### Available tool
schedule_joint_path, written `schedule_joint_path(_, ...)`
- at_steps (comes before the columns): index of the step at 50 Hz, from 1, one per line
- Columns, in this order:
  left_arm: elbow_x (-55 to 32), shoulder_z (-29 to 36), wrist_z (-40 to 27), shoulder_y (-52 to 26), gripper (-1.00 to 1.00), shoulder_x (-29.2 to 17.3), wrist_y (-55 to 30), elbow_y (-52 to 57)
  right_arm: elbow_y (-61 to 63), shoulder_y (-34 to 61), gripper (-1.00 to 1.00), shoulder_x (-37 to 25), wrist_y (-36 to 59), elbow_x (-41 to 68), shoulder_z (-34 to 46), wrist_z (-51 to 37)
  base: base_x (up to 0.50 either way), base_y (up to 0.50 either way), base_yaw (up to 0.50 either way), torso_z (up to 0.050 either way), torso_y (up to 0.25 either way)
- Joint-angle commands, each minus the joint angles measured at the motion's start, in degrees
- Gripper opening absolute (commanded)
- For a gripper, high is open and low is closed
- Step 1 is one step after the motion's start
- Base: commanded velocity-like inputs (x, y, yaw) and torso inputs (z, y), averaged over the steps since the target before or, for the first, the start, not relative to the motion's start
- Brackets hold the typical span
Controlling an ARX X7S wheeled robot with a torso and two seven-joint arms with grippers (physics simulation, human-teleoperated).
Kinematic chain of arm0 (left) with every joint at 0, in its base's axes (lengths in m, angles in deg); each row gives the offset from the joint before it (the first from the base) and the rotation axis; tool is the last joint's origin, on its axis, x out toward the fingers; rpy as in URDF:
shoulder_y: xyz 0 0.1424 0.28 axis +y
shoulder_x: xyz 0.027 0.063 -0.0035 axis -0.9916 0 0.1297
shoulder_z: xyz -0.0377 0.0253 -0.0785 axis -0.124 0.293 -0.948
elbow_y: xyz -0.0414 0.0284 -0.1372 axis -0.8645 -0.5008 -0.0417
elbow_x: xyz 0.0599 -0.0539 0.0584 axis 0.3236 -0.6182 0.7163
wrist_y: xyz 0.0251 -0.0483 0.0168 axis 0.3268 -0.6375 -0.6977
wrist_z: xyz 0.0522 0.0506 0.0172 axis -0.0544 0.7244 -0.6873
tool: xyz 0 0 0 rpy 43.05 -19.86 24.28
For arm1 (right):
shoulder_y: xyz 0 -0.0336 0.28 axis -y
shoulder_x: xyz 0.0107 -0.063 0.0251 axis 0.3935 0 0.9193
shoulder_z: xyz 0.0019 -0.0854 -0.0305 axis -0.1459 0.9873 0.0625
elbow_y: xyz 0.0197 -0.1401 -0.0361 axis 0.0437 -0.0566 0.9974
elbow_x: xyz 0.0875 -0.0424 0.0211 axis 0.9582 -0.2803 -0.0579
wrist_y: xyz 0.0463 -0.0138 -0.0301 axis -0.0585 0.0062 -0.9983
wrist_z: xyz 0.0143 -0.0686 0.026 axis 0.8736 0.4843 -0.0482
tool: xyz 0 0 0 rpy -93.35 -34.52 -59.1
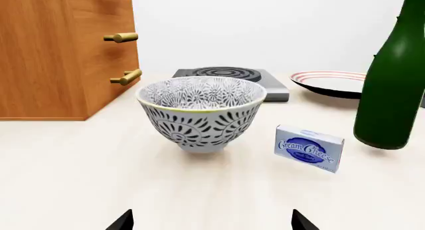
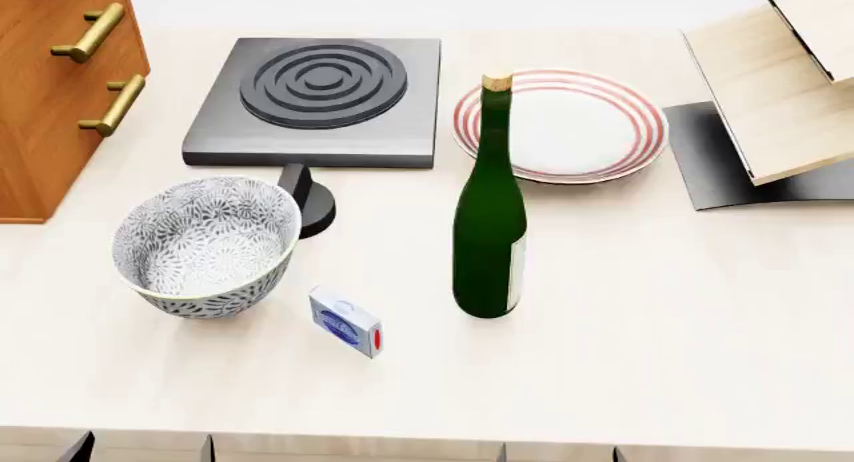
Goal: Put the bowl on the top of the cabinet.
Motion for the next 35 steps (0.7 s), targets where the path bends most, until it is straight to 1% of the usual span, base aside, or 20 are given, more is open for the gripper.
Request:
schedule_joint_path(1, -0.97, 1.13, -1.13, 0.08, 1.0, -0.98, -0.32, 0.41, 0.53, -0.12, 1.0, -0.82, 0.41, 0.82, 1.0, -1.0, 0.0, 0.0, 0.0, 0.0, 0.0)
schedule_joint_path(8, -1.67, 2.55, -3.64, -0.72, 1.0, -2.1, 0.79, -0.69, 1.87, 0.62, 1.0, -2.09, 0.6, -0.15, 3.23, -4.17, 0.0, 0.0, 0.0, 0.0, 0.0)
schedule_joint_path(11, -2.5, 3.17, -3.78, -0.5, 1.0, -2.47, -0.9, 1.97, 5.93, 0.2, 1.0, -3.04, 2.58, 0.7, 3.72, -3.6, 0.0, 0.0, 0.0, 0.0, 0.0)
schedule_joint_path(13, -2.58, 3.3, -4.45, -0.27, 1.0, -2.76, -2.52, 5.48, 9.24, 0.35, 1.0, -3.32, 4.77, 1.84, 3.24, -3.8, 0.0, 0.0, 0.0, 0.0, 0.0)
schedule_joint_path(14, -1.97, 3.3, -5.29, -0.65, 1.0, -3.28, -8.68, 14.07, 16.77, 0.84, 1.0, -3.8, 9.23, 1.7, 2.96, -4.3, 0.0, 0.0, 0.0, 0.0, 0.0)
schedule_joint_path(19, -1.88, 3.87, -6.32, -1.13, 1.0, -3.97, -13.38, 21.59, 23.28, 1.94, 1.0, -4.66, 13.67, 0.83, 3.81, -5.14, 0.0, 0.0, 0.0, 0.0, 0.0)
schedule_joint_path(20, 0.19, 4.77, -7.2, -3.73, 1.0, -4.27, -21.23, 30.18, 31.88, 4.66, 1.0, -5.31, 20.72, 0.63, 3.77, -4.99, 0.0, 0.0, 0.0, 0.0, 0.0)
schedule_joint_path(21, 0.17, 4.89, -7.32, -3.8, 1.0, -4.35, -21.81, 32.85, 32.74, 4.75, 1.0, -5.39, 21.29, 0.78, 3.75, -5.04, 0.0, 0.0, 0.0, 0.0, 0.0)
schedule_joint_path(35, -0.51, 5.52, -8.73, -3.68, 1.0, -5.55, -22.33, 34.53, 33.29, 4.96, 1.0, -6.54, 21.39, 1.3, 4.63, -6.11, 0.0, 0.0, 0.0, 0.0, 0.0)
